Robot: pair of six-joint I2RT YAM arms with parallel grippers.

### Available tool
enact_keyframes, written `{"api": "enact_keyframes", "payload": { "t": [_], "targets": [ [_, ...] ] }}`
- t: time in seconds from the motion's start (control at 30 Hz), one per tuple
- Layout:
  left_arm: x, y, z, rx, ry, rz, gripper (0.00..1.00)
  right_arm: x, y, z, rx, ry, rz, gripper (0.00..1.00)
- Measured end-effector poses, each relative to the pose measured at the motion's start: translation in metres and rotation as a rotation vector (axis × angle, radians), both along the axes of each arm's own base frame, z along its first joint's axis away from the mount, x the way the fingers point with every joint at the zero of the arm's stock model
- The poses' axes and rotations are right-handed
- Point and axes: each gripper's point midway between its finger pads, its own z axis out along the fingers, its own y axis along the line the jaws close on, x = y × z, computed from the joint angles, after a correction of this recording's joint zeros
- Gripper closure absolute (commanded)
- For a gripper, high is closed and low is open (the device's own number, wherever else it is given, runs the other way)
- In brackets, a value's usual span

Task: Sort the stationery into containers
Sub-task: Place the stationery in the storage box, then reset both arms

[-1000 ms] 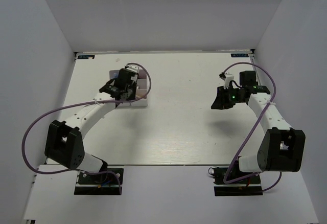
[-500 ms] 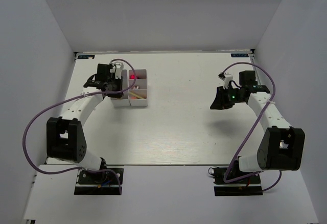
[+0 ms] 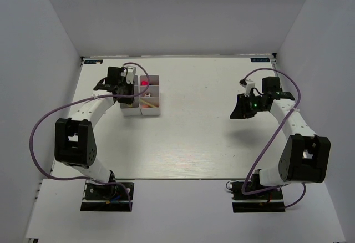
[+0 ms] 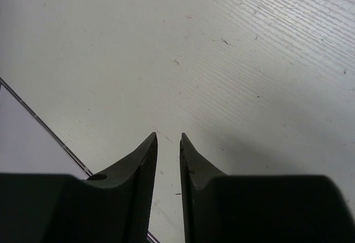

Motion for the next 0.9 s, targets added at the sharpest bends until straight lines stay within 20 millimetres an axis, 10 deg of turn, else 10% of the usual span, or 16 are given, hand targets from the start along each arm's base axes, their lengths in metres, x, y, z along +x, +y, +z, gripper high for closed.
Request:
{"api": "enact_keyframes", "payload": {
  "t": [0.4,0.47,0.53,0.67,0.7,0.73,0.8,0.9],
  "targets": [
    [0.003,0.006,-0.001,0.027,-0.007,0.027,0.49,-0.001,0.000,-0.002,0.003,0.009,0.004,0.68],
    [0.003,0.008,-0.001,0.032,-0.007,0.033,0.54,-0.001,0.001,-0.002,0.004,0.010,0.005,0.68],
    [0.003,0.008,-0.001,0.031,-0.006,0.043,1.00,-0.002,0.001,-0.002,0.005,0.013,0.006,0.73],
    [0.000,0.005,0.002,-0.003,-0.001,0.071,0.99,-0.003,0.002,-0.001,0.012,0.012,0.016,0.83],
    [-0.003,0.001,0.006,-0.029,-0.003,0.070,0.87,-0.004,0.002,-0.001,0.015,0.014,0.017,0.76],
    [-0.007,-0.003,0.010,-0.060,-0.011,0.069,0.44,-0.004,0.002,-0.001,0.016,0.017,0.018,0.67],
    [-0.025,-0.015,0.025,-0.120,-0.030,0.054,0.00,-0.004,0.002,-0.002,0.011,0.022,0.009,0.10],
    [-0.064,-0.050,0.049,-0.206,-0.087,-0.040,0.00,0.005,-0.009,-0.004,-0.052,-0.020,-0.030,0.10]
  ]
}}
